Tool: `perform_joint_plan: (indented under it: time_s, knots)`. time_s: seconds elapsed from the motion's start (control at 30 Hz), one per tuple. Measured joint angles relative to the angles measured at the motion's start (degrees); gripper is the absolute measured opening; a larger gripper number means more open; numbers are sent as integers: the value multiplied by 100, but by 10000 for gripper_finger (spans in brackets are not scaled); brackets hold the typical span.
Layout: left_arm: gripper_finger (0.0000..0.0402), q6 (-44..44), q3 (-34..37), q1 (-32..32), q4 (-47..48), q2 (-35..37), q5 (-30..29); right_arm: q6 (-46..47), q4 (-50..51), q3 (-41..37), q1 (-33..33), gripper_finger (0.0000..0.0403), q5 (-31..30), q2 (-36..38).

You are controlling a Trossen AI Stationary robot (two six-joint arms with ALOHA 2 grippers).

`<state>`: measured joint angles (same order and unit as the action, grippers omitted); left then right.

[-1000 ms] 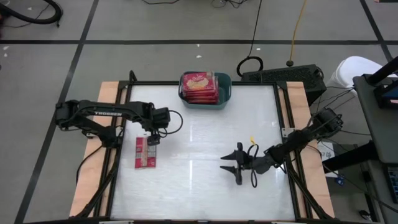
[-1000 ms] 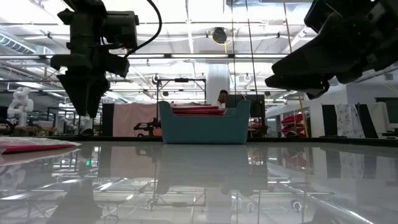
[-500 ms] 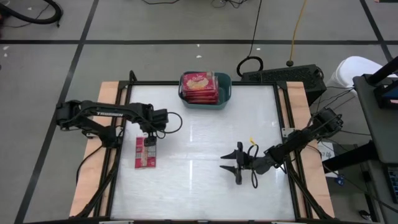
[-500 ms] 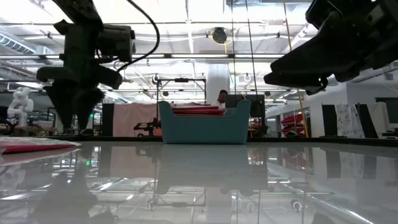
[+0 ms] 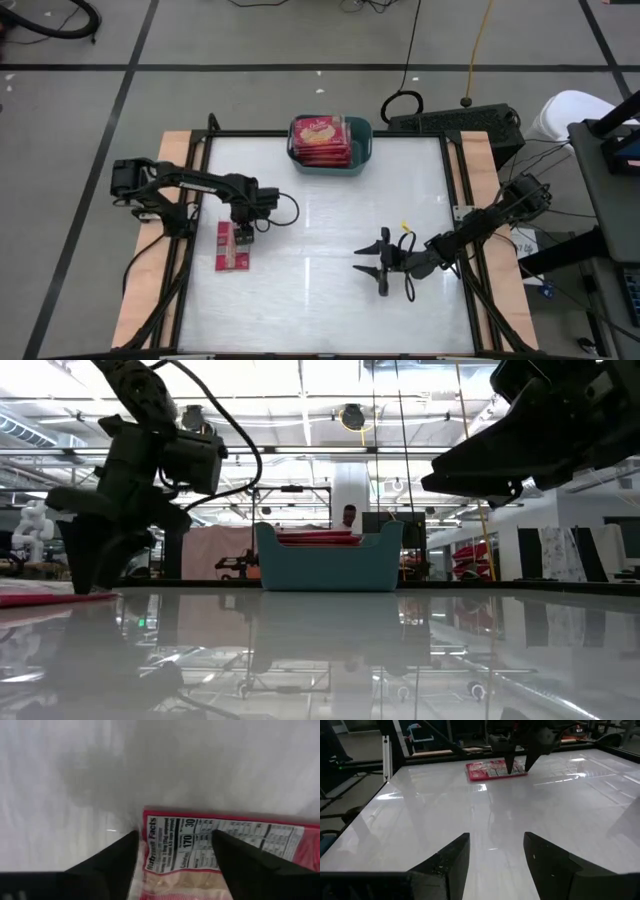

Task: Sort popcorn bags into baskets
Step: Put the red popcorn bag into the green bin

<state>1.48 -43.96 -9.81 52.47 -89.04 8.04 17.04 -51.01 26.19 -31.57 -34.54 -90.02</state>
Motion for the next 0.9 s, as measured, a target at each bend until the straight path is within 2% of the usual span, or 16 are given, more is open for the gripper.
perform_joint_plan:
  time_s: [0.1,0.27,0.3,0.6,0.77,0.9]
  knots:
    - [206,-265,-11,120,8,-246,124,-19,-15,1,0,178,2,0]
    - [46,-541,-107,272,16,-281,-77,14,-15,-2,0,178,2,0]
    - [24,-486,-151,267,27,-237,-121,18,-17,-2,0,178,-3,0]
    - [3,-412,-712,508,-287,668,-278,162,-24,144,92,178,-164,0]
    - [2,-1171,-800,1001,-1090,1437,-291,106,574,564,250,178,-152,-2]
    - [2,-1984,-800,1481,-1986,1994,-9,-38,1185,991,497,185,73,-2]
